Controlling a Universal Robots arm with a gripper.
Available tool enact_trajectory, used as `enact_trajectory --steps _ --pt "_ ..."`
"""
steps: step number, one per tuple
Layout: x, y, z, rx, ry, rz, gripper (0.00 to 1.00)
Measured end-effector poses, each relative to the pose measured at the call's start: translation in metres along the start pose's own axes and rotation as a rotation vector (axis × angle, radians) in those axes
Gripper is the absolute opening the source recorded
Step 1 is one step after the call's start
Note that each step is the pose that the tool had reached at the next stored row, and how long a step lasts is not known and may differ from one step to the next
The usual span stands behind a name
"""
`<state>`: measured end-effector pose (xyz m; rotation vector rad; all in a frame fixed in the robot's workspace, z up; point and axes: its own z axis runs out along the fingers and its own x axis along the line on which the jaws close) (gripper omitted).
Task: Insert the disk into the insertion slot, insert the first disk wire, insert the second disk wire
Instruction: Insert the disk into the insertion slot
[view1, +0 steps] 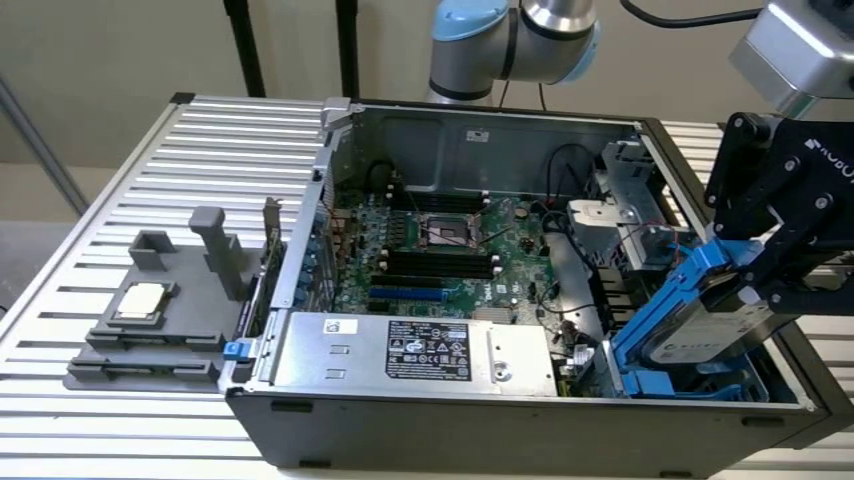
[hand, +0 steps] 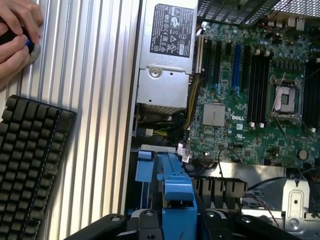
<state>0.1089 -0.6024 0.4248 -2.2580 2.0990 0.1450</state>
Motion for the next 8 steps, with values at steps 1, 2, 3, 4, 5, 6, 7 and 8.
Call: enact_trajectory --steps 1,2,3,4,5,6,7,8 --pt "0.0000 0.0001 0.0004 0.0004 -0.0023 -0.001 0.33" --pt "-0.0001 0.0001 0.0006 0.0007 -0.0039 -0.001 0.33" --pt "-0.0003 0.0001 0.0008 0.0011 -0.0052 -0.002 0.33" --pt "-0.0003 0.0000 0.0013 0.0017 -0.0069 -0.003 0.33" --pt "-0.0003 0.0000 0.0020 0.0024 -0.0090 -0.005 0.33" --pt "-0.0003 -0.0001 0.0027 0.0030 -0.0111 -0.006 0.33" --pt "-0.0003 -0.0001 0.0034 0.0034 -0.0131 -0.007 0.33" --pt "-0.0003 -0.0001 0.0038 0.0037 -0.0150 -0.008 0.33"
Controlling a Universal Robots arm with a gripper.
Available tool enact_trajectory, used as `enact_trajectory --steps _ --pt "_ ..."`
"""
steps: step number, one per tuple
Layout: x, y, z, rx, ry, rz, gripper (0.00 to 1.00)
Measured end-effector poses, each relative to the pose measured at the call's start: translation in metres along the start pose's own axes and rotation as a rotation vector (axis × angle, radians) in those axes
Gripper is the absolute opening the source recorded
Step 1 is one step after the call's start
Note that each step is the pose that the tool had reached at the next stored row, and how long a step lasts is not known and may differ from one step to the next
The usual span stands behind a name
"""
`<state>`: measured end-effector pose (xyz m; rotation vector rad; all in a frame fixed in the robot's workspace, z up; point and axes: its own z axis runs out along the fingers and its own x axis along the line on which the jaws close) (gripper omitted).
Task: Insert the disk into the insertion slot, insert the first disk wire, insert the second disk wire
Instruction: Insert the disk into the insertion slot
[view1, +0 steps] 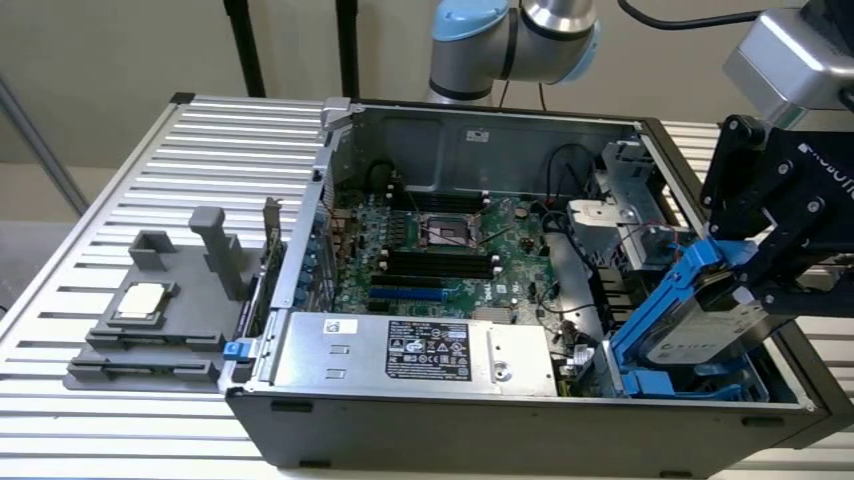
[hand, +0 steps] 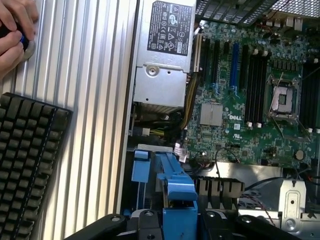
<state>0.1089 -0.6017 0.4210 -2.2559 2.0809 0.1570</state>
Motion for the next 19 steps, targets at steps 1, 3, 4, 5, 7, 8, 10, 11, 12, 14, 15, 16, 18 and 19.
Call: enact_trajectory --steps 1,3,4,5,7,8,10,11,12,14,15,16,18,19 --pt "0.0000 0.0000 0.0006 0.0004 -0.0017 -0.001 0.33" --pt "0.0002 0.0000 0.0023 0.0012 -0.0051 -0.004 0.33" --pt "0.0002 0.0000 0.0032 0.0016 -0.0067 -0.006 0.33" --pt "0.0003 -0.0001 0.0040 0.0019 -0.0079 -0.008 0.33" --pt "0.0005 -0.0001 0.0058 0.0023 -0.0102 -0.012 0.33" --pt "0.0007 -0.0002 0.0067 0.0024 -0.0115 -0.013 0.33" --pt "0.0008 -0.0001 0.0077 0.0023 -0.0126 -0.017 0.33" --pt "0.0008 -0.0001 0.0080 0.0022 -0.0129 -0.018 0.33" --pt "0.0009 -0.0001 0.0082 0.0020 -0.0129 -0.019 0.33" --pt "0.0009 -0.0001 0.0083 0.0016 -0.0130 -0.022 0.33" --pt "0.0009 -0.0002 0.0084 0.0015 -0.0132 -0.023 0.33" --pt "0.0009 -0.0002 0.0084 0.0014 -0.0132 -0.024 0.33" --pt "0.0009 -0.0002 0.0084 0.0012 -0.0132 -0.026 0.33" --pt "0.0009 -0.0002 0.0084 0.0011 -0.0132 -0.026 0.33"
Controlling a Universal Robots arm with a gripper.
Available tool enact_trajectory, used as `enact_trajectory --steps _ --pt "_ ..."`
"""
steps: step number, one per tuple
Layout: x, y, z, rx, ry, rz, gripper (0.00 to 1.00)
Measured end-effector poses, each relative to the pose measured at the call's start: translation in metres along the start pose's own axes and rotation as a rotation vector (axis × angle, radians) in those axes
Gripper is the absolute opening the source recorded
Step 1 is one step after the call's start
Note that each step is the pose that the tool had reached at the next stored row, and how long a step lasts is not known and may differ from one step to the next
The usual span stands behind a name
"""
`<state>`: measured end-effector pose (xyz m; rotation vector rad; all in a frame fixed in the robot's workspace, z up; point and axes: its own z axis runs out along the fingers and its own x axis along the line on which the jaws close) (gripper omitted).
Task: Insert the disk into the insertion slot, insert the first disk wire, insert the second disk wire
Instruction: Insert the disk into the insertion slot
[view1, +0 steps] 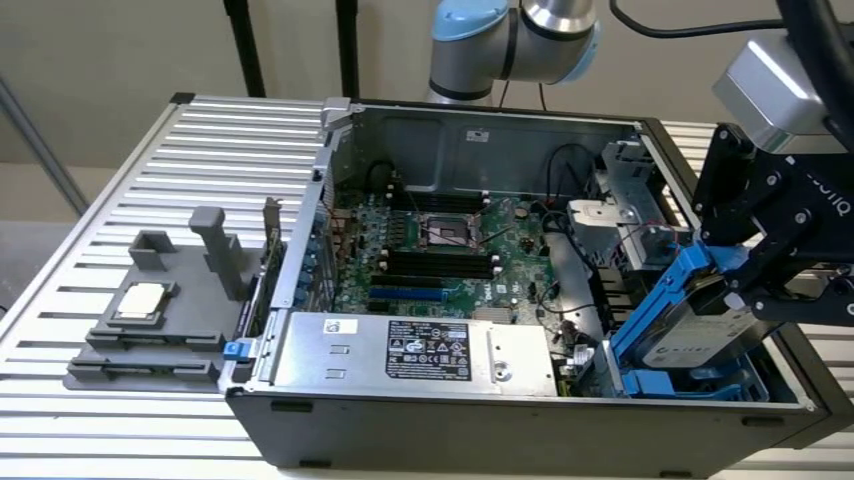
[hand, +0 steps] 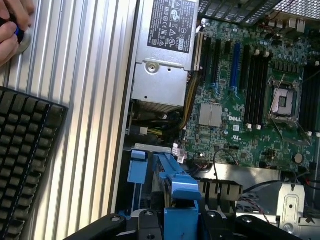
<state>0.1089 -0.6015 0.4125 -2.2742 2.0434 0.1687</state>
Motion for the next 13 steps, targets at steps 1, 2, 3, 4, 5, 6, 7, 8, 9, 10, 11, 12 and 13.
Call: enact_trajectory --steps 1,2,3,4,5,6,7,8,9,10,11,12,13 --pt "0.0000 0.0000 0.0000 -0.0001 0.0001 -0.001 0.33" --pt "0.0000 0.0000 -0.0001 -0.0002 -0.0001 -0.001 0.33" --pt "0.0000 0.0000 -0.0002 -0.0001 -0.0003 -0.001 0.33" --pt "0.0000 0.0000 -0.0005 -0.0001 -0.0004 -0.001 0.33" --pt "-0.0001 0.0000 -0.0008 -0.0001 -0.0010 -0.002 0.33" --pt "-0.0002 0.0000 -0.0013 0.0000 -0.0010 -0.002 0.33" --pt "-0.0003 -0.0001 -0.0019 0.0000 -0.0007 -0.002 0.33" --pt "-0.0004 -0.0001 -0.0026 -0.0002 -0.0002 -0.002 0.34" --pt "-0.0004 -0.0001 -0.0032 -0.0002 0.0000 -0.002 0.34" --pt "-0.0005 -0.0001 -0.0038 -0.0003 0.0000 -0.002 0.34" --pt "-0.0006 0.0000 -0.0043 -0.0002 -0.0005 -0.002 0.34" --pt "-0.0008 0.0000 -0.0047 -0.0002 -0.0003 -0.002 0.34" --pt "-0.0008 0.0000 -0.0050 -0.0003 0.0003 -0.002 0.38"
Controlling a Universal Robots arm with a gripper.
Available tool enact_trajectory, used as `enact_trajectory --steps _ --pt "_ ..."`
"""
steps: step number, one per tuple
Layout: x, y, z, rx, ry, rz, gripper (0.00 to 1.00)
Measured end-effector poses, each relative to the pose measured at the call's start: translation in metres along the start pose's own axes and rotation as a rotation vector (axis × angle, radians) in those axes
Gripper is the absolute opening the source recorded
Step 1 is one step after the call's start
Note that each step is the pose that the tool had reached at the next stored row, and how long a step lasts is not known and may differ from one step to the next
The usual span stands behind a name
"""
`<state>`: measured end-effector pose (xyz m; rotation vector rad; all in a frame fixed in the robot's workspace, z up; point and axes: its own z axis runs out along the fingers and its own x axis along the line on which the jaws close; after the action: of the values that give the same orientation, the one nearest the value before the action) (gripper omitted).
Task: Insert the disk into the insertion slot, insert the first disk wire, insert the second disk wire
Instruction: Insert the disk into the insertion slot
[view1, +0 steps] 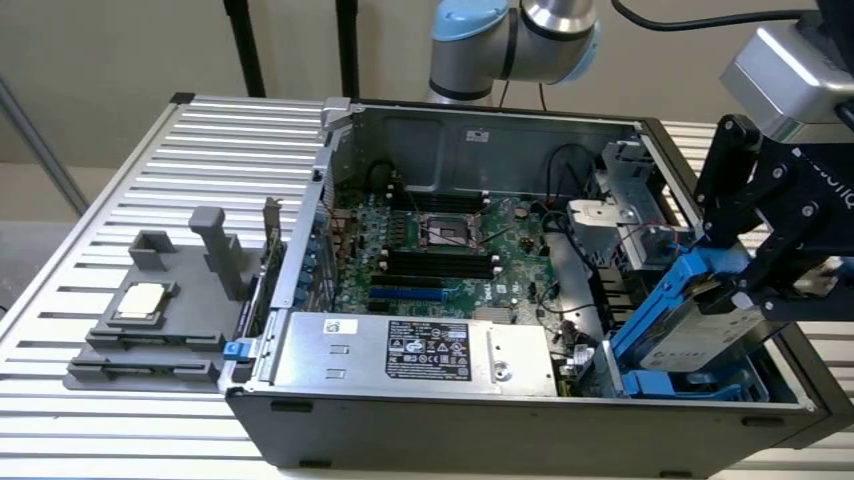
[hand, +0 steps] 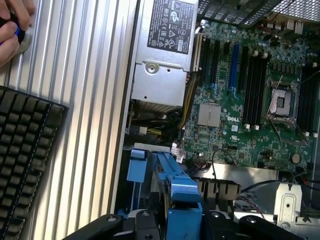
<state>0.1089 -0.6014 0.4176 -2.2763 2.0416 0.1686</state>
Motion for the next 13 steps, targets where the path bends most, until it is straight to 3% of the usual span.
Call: enact_trajectory --steps 3,4,13 --pt "0.0001 0.0000 0.0001 0.0001 -0.0002 0.000 0.44" --pt "0.0002 0.0000 0.0002 0.0001 -0.0004 0.000 0.50" --pt "-0.0002 -0.0004 0.0002 0.0001 -0.0002 0.000 0.50"
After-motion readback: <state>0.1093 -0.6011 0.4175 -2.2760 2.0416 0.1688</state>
